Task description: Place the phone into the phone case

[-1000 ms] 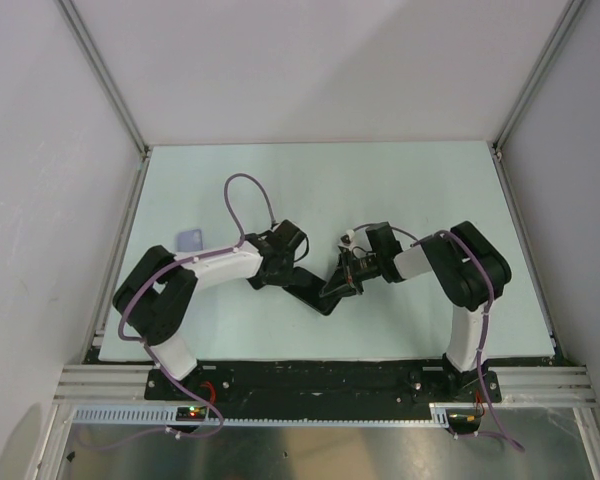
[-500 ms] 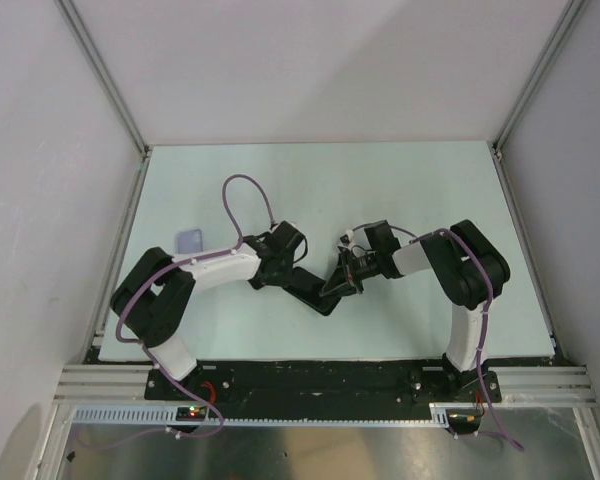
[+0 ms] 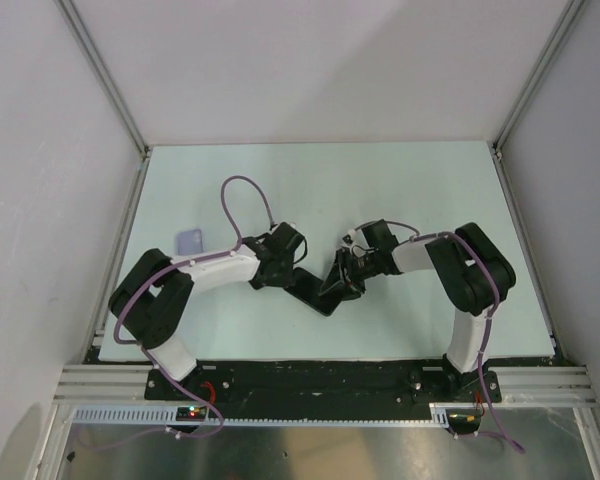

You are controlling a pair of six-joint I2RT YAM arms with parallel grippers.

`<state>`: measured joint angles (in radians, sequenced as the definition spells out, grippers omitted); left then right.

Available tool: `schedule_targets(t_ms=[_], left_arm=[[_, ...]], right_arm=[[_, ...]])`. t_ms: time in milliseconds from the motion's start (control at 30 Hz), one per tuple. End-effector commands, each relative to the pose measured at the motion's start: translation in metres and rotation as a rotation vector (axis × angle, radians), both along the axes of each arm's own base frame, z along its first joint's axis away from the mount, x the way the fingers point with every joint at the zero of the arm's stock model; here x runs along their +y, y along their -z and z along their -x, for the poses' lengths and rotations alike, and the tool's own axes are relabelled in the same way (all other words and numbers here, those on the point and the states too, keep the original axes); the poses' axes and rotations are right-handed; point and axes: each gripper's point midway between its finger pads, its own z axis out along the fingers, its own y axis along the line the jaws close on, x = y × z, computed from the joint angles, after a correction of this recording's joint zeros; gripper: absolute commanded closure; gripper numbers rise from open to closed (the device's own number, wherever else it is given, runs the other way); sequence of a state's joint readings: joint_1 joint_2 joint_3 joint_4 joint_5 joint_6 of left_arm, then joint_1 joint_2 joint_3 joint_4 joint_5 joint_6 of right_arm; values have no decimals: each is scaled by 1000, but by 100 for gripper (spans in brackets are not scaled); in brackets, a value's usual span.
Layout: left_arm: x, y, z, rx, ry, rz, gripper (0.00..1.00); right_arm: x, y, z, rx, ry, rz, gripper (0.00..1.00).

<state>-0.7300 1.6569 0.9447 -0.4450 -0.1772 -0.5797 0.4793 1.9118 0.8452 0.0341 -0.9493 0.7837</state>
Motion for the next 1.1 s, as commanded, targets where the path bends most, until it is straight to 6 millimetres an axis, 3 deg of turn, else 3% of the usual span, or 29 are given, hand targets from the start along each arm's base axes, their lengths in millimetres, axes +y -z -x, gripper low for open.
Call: schedule_targets(t_ms=[0,200,833,1067], left_arm=[[-26,-19,2,-29,-5,129,100],[-18,-15,7,-19,-81,134,100],[-3,-11,27,-6,-293,236,100],[-2,-14,32,-5,-343,282,100]], right_arm=[[-23,24,-4,-10,73,195,47],[-31,18,-8,-66,89,247,41],[-51,14,-20,-185,156,363,37],[-74,16,-34,-253,260,458,32]])
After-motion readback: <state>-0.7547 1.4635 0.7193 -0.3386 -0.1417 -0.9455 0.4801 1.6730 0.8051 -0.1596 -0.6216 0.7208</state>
